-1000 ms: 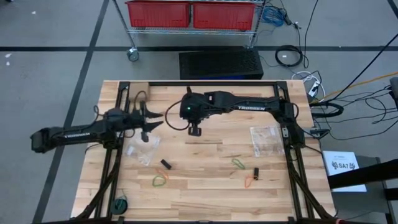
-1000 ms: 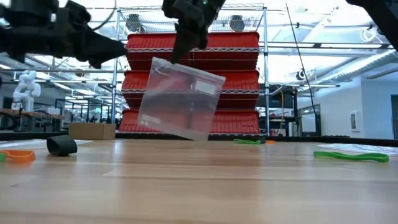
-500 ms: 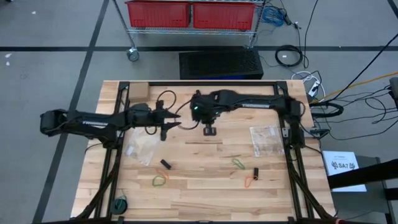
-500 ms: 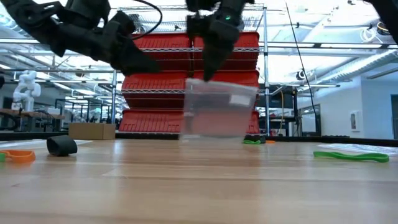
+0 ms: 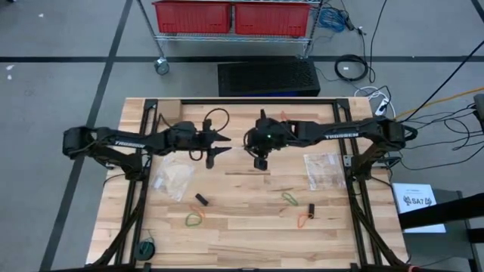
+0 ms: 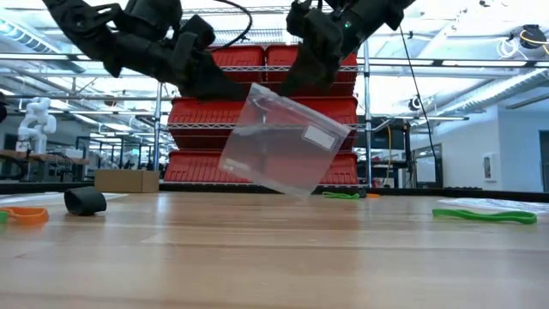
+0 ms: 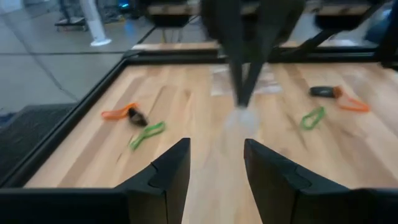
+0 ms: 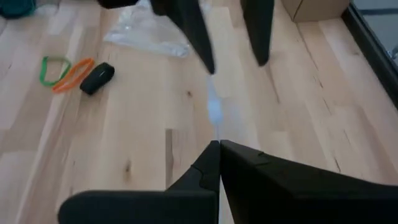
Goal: Sort rubber bands
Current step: Open the top left transparent zip bag
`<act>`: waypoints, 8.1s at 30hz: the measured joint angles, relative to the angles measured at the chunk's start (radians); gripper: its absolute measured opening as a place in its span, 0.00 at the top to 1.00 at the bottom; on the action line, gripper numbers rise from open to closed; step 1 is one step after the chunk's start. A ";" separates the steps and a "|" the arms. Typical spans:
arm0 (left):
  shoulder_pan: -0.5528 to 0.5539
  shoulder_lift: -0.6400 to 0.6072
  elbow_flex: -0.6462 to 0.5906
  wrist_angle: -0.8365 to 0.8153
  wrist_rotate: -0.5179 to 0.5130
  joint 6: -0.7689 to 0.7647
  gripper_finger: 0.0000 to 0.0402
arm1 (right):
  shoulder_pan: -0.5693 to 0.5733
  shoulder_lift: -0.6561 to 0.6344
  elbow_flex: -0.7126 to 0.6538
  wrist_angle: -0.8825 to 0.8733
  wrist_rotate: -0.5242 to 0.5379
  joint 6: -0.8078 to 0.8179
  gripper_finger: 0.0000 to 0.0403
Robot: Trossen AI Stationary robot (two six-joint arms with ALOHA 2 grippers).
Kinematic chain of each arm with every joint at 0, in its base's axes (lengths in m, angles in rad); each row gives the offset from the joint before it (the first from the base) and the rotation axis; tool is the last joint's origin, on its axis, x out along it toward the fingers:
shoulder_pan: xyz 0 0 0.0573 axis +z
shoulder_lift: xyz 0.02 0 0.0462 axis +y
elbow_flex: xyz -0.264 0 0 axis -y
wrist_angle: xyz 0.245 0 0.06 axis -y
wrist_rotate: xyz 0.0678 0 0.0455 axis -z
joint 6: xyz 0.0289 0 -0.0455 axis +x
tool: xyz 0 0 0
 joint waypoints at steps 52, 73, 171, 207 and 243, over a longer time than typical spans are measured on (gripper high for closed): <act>-0.016 -0.065 -0.060 -0.232 -0.198 -0.113 0.95 | 0.087 0.196 -0.158 0.241 0.228 -0.247 0.68; -0.110 -0.065 -0.060 -0.318 -0.305 -0.166 0.95 | -0.041 0.358 -0.094 0.164 0.180 0.266 1.00; -0.112 -0.064 -0.197 -0.093 -0.223 -0.314 0.95 | -0.154 0.178 -0.314 0.395 -0.133 0.337 0.72; -0.111 -0.064 -0.197 -0.097 -0.233 -0.320 0.95 | -0.151 0.316 -0.302 0.623 -0.264 0.370 0.98; -0.078 -0.066 -0.428 0.545 -0.141 -0.452 0.91 | 0.196 -0.128 -0.324 0.600 0.530 0.085 1.00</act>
